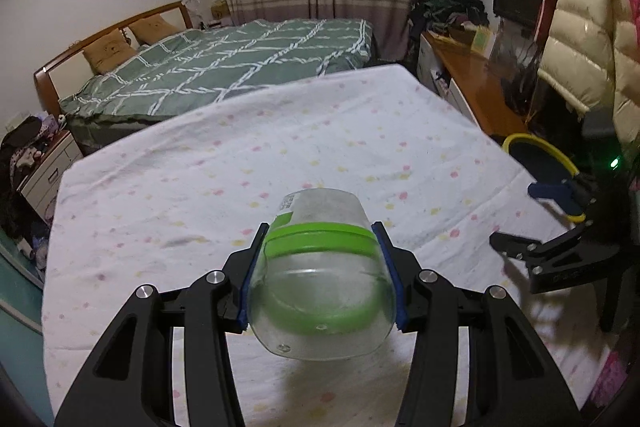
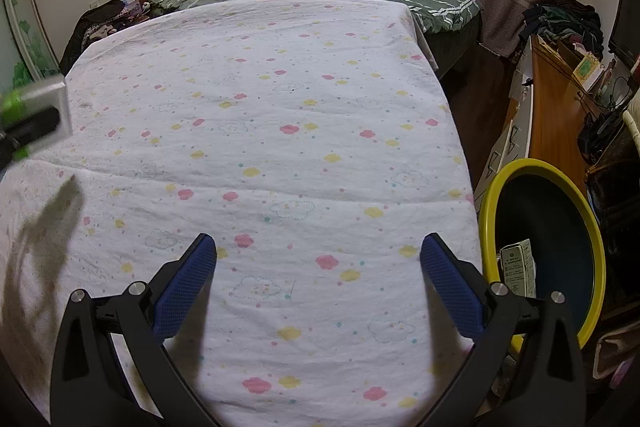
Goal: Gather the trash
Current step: 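Carry the clear cup over the bin and open the left tool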
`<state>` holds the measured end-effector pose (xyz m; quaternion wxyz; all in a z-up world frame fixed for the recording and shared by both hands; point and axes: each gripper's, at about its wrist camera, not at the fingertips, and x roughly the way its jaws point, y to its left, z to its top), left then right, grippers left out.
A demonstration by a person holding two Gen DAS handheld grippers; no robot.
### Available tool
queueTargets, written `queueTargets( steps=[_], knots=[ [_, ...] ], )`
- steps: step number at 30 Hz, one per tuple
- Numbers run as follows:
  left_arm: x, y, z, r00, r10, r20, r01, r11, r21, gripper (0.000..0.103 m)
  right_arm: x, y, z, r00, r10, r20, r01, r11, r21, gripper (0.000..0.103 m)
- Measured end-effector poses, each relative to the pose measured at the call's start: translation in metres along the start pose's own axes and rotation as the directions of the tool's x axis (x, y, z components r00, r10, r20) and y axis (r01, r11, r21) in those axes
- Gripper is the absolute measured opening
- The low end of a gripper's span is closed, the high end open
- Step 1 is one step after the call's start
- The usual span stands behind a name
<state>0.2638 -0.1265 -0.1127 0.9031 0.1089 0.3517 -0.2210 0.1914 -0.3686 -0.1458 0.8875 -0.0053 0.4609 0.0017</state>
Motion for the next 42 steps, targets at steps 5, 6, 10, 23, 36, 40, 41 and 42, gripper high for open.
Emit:
queueTargets(
  steps=[5,6,10,23,36,40,41,42],
  knots=[
    [-0.032,0.006,0.021,0.998,-0.019,0.061,0.020,1.000,0.000,0.050,0.000,0.000,0.000,1.000,0.000,0.000,0.000,1.000,0.000,0.098],
    [-0.040,0.007,0.027,0.997,-0.026,0.074,0.026,1.000,0.000,0.050,0.000,0.000,0.000,1.000,0.000,0.000,0.000,1.000,0.000,0.098],
    [-0.062,0.005,0.053,0.992,-0.064,0.107,0.063,0.998,0.009,0.050,0.000,0.000,0.000,1.000,0.000,0.000,0.000,1.000,0.000,0.098],
    [-0.083,-0.079,0.163,0.959,-0.262,0.103,0.253,0.963,0.091,0.050,0.000,0.000,0.000,1.000,-0.001,0.000,0.001,1.000,0.000,0.098],
    [-0.026,-0.299,0.200,0.895,-0.426,-0.131,0.444,0.826,0.348,0.050,0.000,0.000,0.000,1.000,-0.001,0.000,0.001,1.000,0.000,0.098],
    [0.009,-0.360,0.197,0.879,-0.415,-0.235,0.476,0.792,0.382,0.050,0.000,0.000,0.000,1.000,-0.001,0.000,0.001,1.000,0.000,0.098],
    [0.018,-0.373,0.195,0.877,-0.405,-0.259,0.478,0.789,0.385,0.050,0.000,0.000,0.000,1.000,-0.001,0.000,0.001,1.000,0.000,0.098],
    [0.027,-0.380,0.192,0.876,-0.394,-0.278,0.478,0.789,0.387,0.050,0.000,0.000,0.000,1.000,-0.001,0.000,0.001,1.000,0.000,0.098]
  ],
)
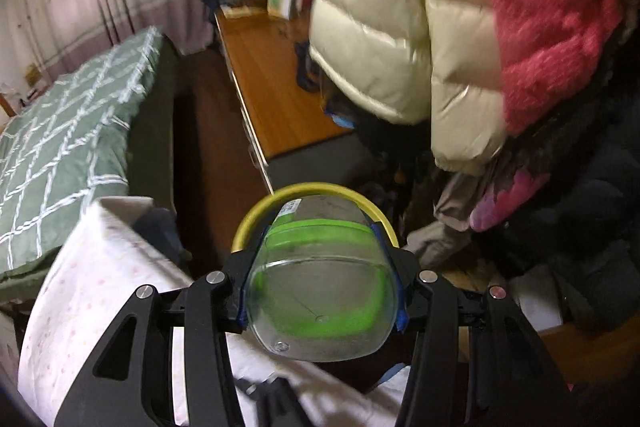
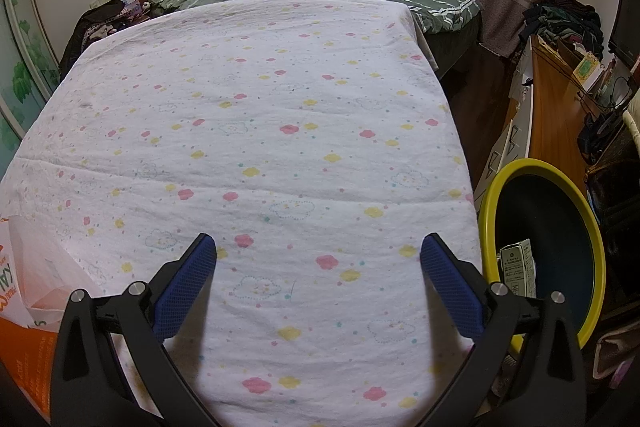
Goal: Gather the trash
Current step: 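Carry the clear cup over the bin and open the left tool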
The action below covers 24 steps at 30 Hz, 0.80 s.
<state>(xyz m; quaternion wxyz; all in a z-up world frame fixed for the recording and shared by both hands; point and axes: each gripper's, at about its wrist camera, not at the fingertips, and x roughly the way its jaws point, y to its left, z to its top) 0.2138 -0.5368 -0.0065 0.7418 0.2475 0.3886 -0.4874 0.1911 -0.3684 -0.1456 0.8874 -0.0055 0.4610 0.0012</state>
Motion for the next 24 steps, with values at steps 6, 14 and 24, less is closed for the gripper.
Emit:
queueTargets(
  steps=[6,14,24],
  knots=[
    [0.074,-0.007,0.012,0.987,0.033,-0.156,-0.041,0.998,-0.046,0.056,0.000,0.000,0.000,1.000,0.000,0.000,0.000,1.000,0.000,0.098],
    [0.036,0.001,0.018,0.996,0.082,-0.031,-0.084,0.991,-0.107,0.080,0.000,0.000,0.000,1.000,-0.001,0.000,0.001,1.000,0.000,0.098],
    [-0.158,0.033,-0.073,0.909,0.289,0.302,-0.214,0.943,-0.256,0.098,0.000,0.000,0.000,1.000,-0.001,0.000,0.001,1.000,0.000,0.098]
  ],
)
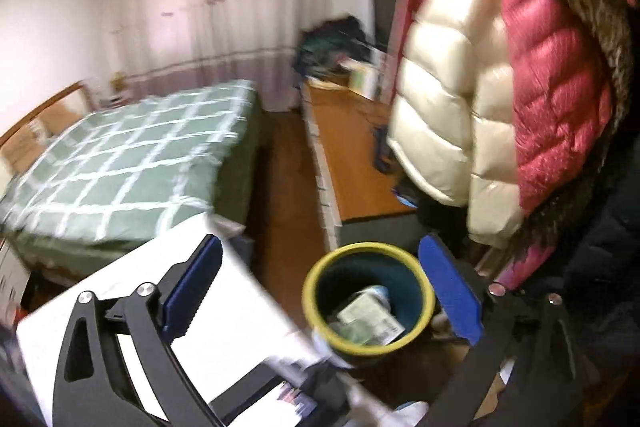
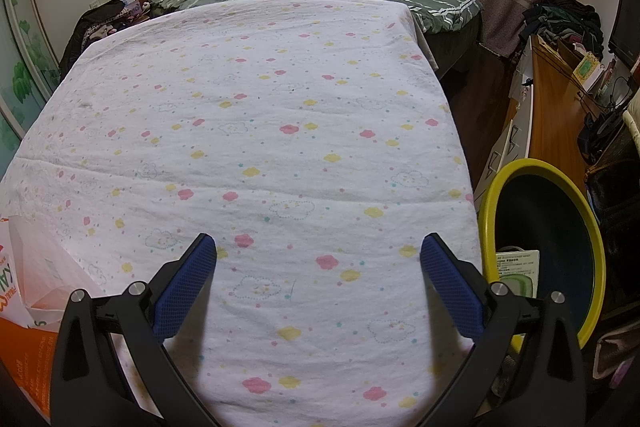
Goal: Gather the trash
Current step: 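Carry the clear cup over the bin and open the left tool, then grasp the orange plastic bag with the right tool and lift it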
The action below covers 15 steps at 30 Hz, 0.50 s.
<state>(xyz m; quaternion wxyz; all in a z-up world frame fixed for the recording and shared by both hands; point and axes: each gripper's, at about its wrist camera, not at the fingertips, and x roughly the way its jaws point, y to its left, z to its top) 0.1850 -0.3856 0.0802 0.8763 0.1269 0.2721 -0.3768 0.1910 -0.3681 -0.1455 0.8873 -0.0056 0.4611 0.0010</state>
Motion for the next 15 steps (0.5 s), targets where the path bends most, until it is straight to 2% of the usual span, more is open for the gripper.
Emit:
queueTargets(
  steps=[4,7,12,15],
  knots=[
    [-0.057,0.052,-0.050,0.997,0.079,0.019,-0.076,0.992,-0.104,0.098,0.000,0.000,0.000,1.000,0.000,0.000,0.000,1.000,0.000,0.098],
    [-0.096,0.091,-0.094,0.986,0.160,0.038,-0.151,0.973,-0.177,0.098,0.000,0.000,0.000,1.000,0.000,0.000,0.000,1.000,0.000,0.098],
    [-0.152,0.144,-0.175,0.953,0.299,0.045,-0.270,0.910,-0.315,0.098,0.000,0.000,0.000,1.000,0.000,0.000,0.000,1.000,0.000,0.098],
    [-0.179,0.164,-0.216,0.914,0.404,0.028,-0.370,0.860,-0.351,0.098,0.000,0.000,0.000,1.000,0.000,0.000,0.000,1.000,0.000,0.098]
  ],
)
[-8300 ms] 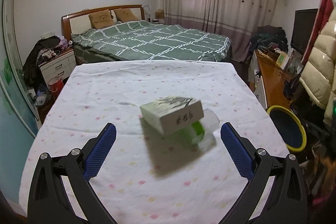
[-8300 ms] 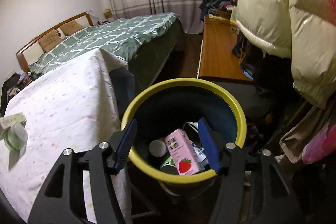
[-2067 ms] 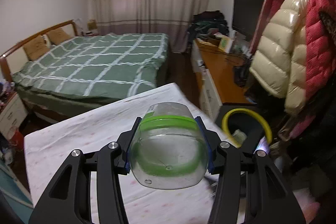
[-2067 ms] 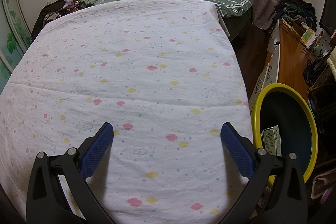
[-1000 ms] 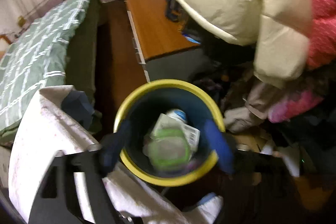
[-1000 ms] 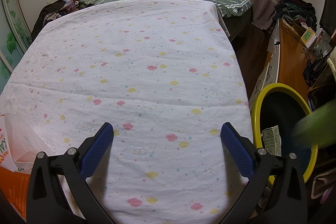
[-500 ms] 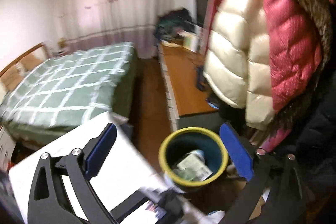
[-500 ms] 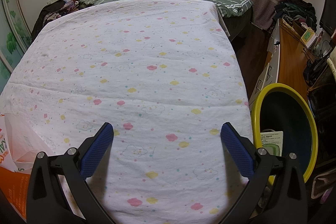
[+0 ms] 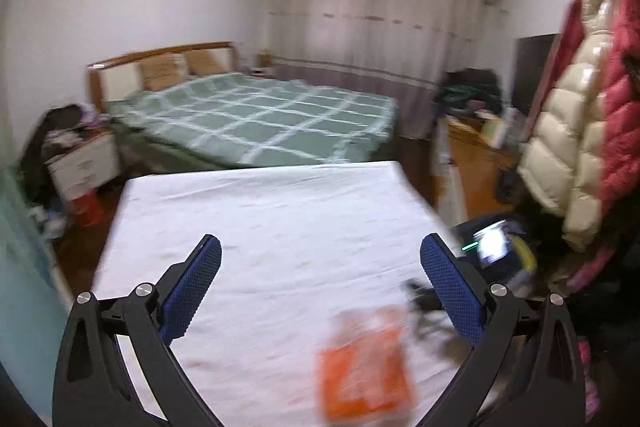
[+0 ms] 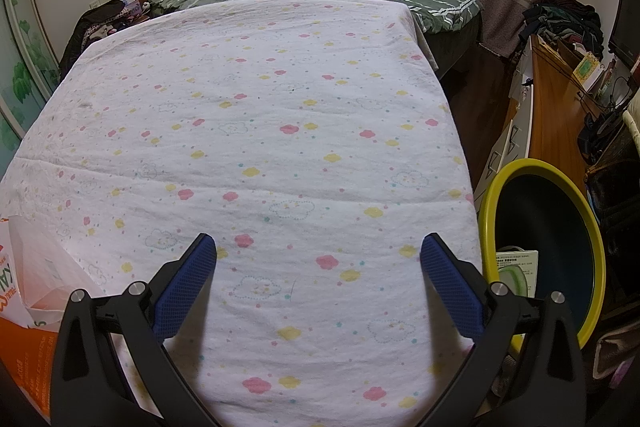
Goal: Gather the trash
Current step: 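Grasp the orange plastic bag with the right tool and lift it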
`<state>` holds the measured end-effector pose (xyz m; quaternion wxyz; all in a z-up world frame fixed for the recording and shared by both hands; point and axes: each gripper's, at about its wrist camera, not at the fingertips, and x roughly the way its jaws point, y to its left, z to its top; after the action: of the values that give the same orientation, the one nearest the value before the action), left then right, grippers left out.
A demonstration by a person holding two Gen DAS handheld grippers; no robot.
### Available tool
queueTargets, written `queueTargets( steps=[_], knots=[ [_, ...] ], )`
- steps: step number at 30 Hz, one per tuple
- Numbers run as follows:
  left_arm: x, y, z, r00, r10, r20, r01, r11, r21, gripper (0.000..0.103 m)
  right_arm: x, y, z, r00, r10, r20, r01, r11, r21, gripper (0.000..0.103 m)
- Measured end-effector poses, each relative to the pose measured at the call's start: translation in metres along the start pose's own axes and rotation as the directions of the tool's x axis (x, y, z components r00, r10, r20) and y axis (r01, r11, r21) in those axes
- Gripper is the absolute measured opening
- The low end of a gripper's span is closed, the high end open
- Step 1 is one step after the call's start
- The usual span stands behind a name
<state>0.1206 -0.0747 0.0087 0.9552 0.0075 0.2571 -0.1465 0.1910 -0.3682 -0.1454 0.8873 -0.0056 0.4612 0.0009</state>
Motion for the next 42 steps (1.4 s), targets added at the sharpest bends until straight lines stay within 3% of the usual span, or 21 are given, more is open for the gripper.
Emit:
queueTargets(
  steps=[4,11,15,19,22,26,30,42],
  knots=[
    [-0.012,0.044,-0.035,0.989,0.147,-0.003,-0.147,0.989,-0.032,0.098,0.000,0.000,0.000,1.000,0.000,0.000,0.000,1.000,0.000,0.098],
    [-0.016,0.080,-0.064,0.971,0.235,-0.029,-0.237,0.969,-0.064,0.098,0.000,-0.001,0.000,1.000,-0.012,0.000,0.012,1.000,0.022,0.098],
    [-0.022,0.093,-0.070,0.961,0.276,-0.014,-0.277,0.959,-0.063,0.098,-0.012,-0.005,-0.005,0.999,-0.047,-0.014,0.048,0.991,0.121,0.097],
    [-0.028,0.105,-0.074,0.952,0.305,-0.008,-0.304,0.950,-0.070,0.098,-0.070,0.014,-0.013,0.994,-0.022,0.105,0.007,0.989,0.147,0.097],
    [-0.032,0.113,-0.077,0.941,0.338,-0.003,-0.337,0.938,-0.080,0.098,-0.124,0.045,-0.021,0.978,0.046,0.203,-0.069,0.991,0.110,0.097],
    [-0.039,0.118,-0.081,0.939,0.343,0.001,-0.342,0.935,-0.098,0.098,-0.173,0.108,-0.043,0.956,0.133,0.261,-0.139,0.990,0.005,0.097],
    [-0.045,0.122,-0.089,0.938,0.347,-0.001,-0.345,0.933,-0.097,0.098,-0.180,0.157,-0.066,0.952,0.129,0.276,-0.103,0.989,-0.108,0.097],
    [-0.051,0.134,-0.104,0.953,0.303,0.003,-0.300,0.945,-0.130,0.098,-0.131,0.186,-0.104,0.976,0.059,0.210,-0.033,0.991,-0.128,0.097]
  ],
)
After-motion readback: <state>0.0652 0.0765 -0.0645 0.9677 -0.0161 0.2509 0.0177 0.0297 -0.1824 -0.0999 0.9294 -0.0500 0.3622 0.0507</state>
